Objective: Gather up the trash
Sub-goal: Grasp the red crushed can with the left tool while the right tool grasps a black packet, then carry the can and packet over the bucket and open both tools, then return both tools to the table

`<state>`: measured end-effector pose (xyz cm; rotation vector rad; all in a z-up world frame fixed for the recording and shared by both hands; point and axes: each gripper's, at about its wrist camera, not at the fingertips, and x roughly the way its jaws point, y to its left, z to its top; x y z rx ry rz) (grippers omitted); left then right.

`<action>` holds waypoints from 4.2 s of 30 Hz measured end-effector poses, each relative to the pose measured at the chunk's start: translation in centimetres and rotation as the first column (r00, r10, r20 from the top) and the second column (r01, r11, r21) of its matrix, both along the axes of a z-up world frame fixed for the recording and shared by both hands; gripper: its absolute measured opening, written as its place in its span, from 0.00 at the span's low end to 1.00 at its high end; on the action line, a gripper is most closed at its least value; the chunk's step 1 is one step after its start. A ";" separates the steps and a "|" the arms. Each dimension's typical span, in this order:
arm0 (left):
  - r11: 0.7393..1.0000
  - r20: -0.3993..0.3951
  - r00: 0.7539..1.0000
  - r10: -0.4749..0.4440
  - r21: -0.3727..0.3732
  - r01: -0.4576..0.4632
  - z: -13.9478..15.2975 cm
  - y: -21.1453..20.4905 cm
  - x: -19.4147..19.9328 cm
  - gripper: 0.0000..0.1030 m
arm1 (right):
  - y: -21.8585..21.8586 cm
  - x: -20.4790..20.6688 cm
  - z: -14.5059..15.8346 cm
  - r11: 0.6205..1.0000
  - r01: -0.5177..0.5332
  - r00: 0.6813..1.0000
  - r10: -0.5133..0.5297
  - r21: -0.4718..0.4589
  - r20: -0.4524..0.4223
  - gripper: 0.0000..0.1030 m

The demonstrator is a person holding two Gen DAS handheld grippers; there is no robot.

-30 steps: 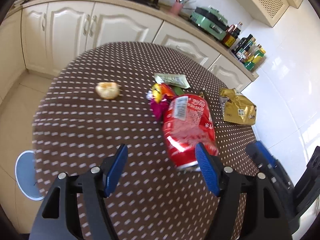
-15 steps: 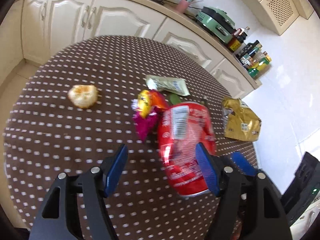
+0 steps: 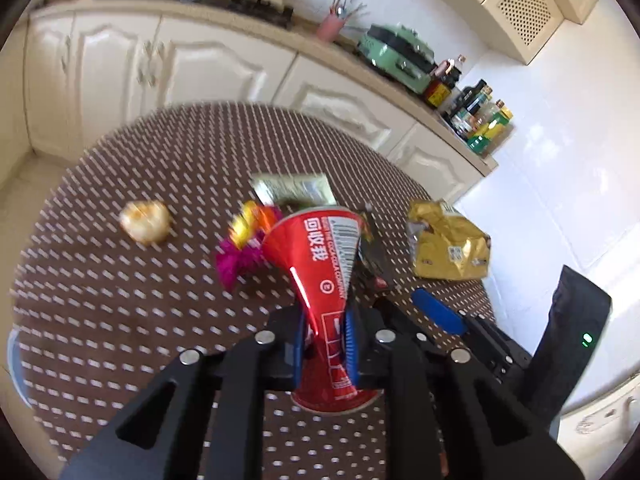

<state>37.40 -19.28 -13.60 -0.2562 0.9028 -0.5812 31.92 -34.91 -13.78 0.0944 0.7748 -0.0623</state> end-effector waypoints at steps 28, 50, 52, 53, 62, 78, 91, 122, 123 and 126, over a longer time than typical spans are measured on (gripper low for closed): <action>0.988 0.115 0.981 0.154 0.003 -0.155 4.2 13.3 -4.0 0.15 | 9.1 -2.9 4.9 0.987 -0.157 0.979 0.152 0.024 0.138 0.11; 0.841 -0.111 0.837 0.535 0.162 -0.516 -11.1 44.5 -6.0 0.15 | 44.1 2.8 -9.4 0.776 -0.608 0.762 0.630 0.166 -0.151 0.11; 0.831 -0.169 0.816 0.553 0.191 -0.523 -14.5 46.1 -5.1 0.15 | 46.1 4.0 -12.6 0.770 -0.612 0.741 0.638 0.181 -0.210 0.11; 0.828 -0.195 0.807 0.557 0.194 -0.525 -15.9 46.7 -4.7 0.15 | 46.5 4.5 -13.7 0.769 -0.611 0.734 0.639 0.187 -0.229 0.11; 0.802 -0.307 0.742 0.596 0.259 -0.538 -26.2 49.9 0.2 0.15 | 48.8 9.3 -23.6 0.796 -0.560 0.698 0.602 0.229 -0.387 0.11; 0.761 -0.347 0.678 0.648 0.279 -0.585 -30.4 51.8 2.1 0.53 | 50.1 11.2 -30.3 0.825 -0.498 0.699 0.565 0.268 -0.438 0.11; 0.735 -0.419 0.604 0.678 0.370 -0.568 -31.9 54.3 1.4 0.57 | 51.5 11.3 -31.1 0.828 -0.492 0.702 0.560 0.270 -0.440 0.11; 0.749 -0.291 0.690 0.663 0.243 -0.617 -23.0 50.1 -2.5 0.57 | 47.6 8.6 -20.5 0.844 -0.495 0.792 0.536 0.206 -0.292 0.14; 0.754 -0.261 0.707 0.657 0.226 -0.617 -21.1 49.2 -2.9 0.57 | 46.7 8.1 -18.8 0.846 -0.493 0.805 0.532 0.202 -0.262 0.14; 0.772 -0.193 0.747 0.636 0.165 -0.614 -16.2 46.6 -4.3 0.57 | 44.4 6.4 -14.3 0.851 -0.489 0.835 0.521 0.194 -0.179 0.14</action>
